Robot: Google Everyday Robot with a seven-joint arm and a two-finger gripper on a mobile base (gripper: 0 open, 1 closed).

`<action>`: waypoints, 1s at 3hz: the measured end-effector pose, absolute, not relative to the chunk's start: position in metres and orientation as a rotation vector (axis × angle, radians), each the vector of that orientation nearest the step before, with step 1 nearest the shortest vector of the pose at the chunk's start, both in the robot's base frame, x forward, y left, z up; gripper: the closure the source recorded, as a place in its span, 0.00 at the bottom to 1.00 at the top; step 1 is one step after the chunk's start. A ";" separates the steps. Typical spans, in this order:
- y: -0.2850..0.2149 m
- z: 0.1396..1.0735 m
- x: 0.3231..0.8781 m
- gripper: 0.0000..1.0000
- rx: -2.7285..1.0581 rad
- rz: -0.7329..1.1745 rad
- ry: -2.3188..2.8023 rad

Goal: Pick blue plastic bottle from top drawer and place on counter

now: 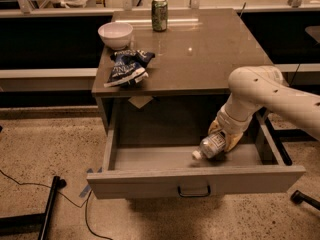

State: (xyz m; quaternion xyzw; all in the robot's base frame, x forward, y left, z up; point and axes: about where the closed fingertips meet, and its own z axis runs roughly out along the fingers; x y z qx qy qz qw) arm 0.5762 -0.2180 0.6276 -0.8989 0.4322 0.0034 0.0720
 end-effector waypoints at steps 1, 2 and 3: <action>-0.220 0.654 0.581 0.95 -2.595 0.041 1.367; -0.231 0.700 0.580 1.00 -2.475 0.048 1.419; -0.233 0.764 0.576 1.00 -2.389 0.005 1.498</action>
Offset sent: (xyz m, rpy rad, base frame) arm 0.0014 -0.0348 0.1520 0.2646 -0.0788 -0.2518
